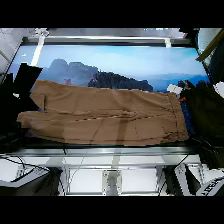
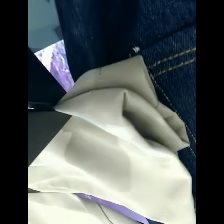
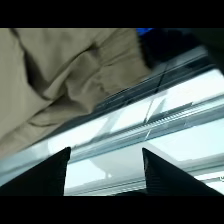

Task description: Fold the clothes and pants, and hang the long-sleeved shirts on hangers.

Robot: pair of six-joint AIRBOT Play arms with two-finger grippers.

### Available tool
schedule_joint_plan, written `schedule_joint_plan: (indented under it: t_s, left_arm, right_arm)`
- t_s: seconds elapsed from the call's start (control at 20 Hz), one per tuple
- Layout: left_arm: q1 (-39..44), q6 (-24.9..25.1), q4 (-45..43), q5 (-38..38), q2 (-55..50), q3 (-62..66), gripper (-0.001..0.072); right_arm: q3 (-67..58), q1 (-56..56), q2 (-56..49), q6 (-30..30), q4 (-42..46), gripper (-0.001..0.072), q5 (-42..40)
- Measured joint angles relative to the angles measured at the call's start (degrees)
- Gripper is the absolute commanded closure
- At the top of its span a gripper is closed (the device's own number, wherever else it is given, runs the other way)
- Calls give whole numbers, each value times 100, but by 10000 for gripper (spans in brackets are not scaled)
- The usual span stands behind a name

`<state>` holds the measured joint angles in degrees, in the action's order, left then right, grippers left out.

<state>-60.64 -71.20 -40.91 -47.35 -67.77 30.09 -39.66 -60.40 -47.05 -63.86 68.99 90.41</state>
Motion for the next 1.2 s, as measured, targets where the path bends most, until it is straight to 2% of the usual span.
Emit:
schedule_joint_plan:
  t_s: [0.15, 0.45, 0.85, 1.2]
  left_arm:
    - [20, 179, 26, -11, 66, 4, 698]
    - [26, 334, 42, -48, 317, 4, 699]
    - [26, 527, 31, -46, 396, 4, 700]
    - [28, 562, 28, -44, 398, 4, 700]
  right_arm:
    - [380, -157, 15, -149, -83, 192, -131]
    - [1231, -212, -17, -389, -437, 192, -1165]
    - [1368, -175, -339, -455, -717, 193, -1884]
    - [1373, -157, -826, -448, -887, 194, -2192]
